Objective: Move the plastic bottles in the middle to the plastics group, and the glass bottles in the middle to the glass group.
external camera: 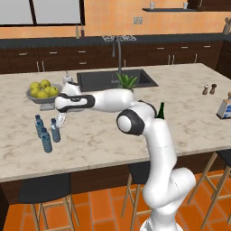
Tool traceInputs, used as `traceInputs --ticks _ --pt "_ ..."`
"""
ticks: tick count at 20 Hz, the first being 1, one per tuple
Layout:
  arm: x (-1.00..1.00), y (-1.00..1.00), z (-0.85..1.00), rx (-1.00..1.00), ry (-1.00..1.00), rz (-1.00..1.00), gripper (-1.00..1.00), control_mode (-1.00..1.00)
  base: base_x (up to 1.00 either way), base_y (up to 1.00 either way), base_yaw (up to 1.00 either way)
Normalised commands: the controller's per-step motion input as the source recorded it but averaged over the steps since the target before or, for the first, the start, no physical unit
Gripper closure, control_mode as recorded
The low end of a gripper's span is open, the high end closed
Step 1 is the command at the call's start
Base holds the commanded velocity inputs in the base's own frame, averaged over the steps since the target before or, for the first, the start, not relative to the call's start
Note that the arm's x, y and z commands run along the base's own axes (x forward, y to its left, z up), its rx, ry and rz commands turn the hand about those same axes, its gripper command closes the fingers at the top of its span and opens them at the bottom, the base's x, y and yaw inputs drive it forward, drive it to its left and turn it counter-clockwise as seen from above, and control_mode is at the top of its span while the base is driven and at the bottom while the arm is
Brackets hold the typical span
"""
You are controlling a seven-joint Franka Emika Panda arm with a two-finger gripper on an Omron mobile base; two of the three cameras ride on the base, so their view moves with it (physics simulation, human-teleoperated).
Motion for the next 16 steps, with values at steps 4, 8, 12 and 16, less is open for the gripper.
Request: traceInputs --ticks 4,8,12,16 --pt "-0.15 -0.42 0.49 0.1 -0.04 -0.01 -1.0 -1.0 0.0 0.0 0.0" --pt "-0.41 -0.83 0.32 0.06 0.0 -0.16 -1.0 -1.0 0.0 0.0 0.0" --pt "-0.63 -0.89 0.09 0.01 0.0 -0.34 -1.0 -1.0 0.0 0.0 0.0" --pt "-0.96 -0.76 0.08 0.0 0.0 -0.39 -1.0 -1.0 0.0 0.0 0.0"
